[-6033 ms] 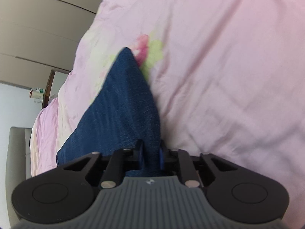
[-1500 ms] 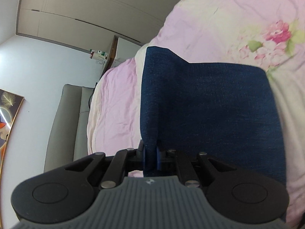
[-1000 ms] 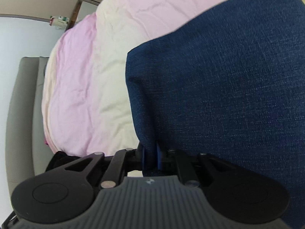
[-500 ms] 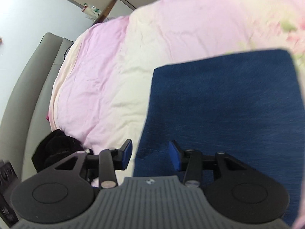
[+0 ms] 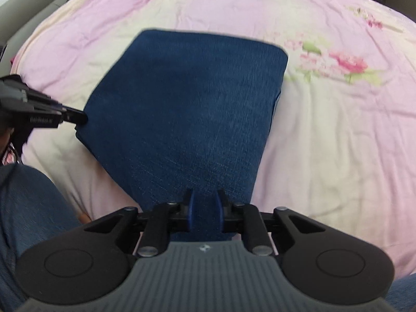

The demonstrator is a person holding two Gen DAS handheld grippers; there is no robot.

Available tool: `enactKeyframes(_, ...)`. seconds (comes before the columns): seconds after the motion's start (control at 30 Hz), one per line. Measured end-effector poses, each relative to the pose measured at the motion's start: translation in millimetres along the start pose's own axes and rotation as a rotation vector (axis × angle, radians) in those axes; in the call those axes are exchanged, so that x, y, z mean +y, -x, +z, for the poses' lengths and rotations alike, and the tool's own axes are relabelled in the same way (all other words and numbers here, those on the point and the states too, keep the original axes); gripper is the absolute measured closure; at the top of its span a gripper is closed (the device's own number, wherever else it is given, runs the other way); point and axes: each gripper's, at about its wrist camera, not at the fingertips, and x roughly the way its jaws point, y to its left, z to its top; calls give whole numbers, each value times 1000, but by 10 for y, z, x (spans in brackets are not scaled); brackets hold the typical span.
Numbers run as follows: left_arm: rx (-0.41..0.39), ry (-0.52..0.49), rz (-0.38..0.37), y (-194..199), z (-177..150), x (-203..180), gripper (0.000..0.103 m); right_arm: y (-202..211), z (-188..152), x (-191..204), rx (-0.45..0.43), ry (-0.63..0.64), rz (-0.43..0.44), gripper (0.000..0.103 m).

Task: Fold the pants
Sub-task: 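Open both grippers and release the folded jeans onto the bed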

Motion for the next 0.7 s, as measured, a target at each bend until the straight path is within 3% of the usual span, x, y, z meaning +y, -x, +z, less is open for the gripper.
enactKeyframes(0.1, 45, -50, 37, -178, 33, -93, 99, -242, -84, 59, 28, 36, -31, 103)
enactKeyframes(0.23, 75, -73, 74, -130, 54, -130, 98, -299, -114, 72, 27, 67, -45, 103)
enactKeyframes(0.37, 96, -134, 251, 52, -23, -177, 97, -118, -126, 42, 18, 64, -26, 102)
enactKeyframes(0.5, -41, -35, 198, 419, 18, -78, 92, 170, -13, -150, -45, 2, 19, 85)
enactKeyframes(0.6, -204, 70, 168, 633, 198, -74, 92, 304, 169, -242, -111, -7, -2, 85)
enactKeyframes(0.7, -304, 122, 135, 644, 379, -75, 91, 373, 410, -336, -174, -25, -20, 85)
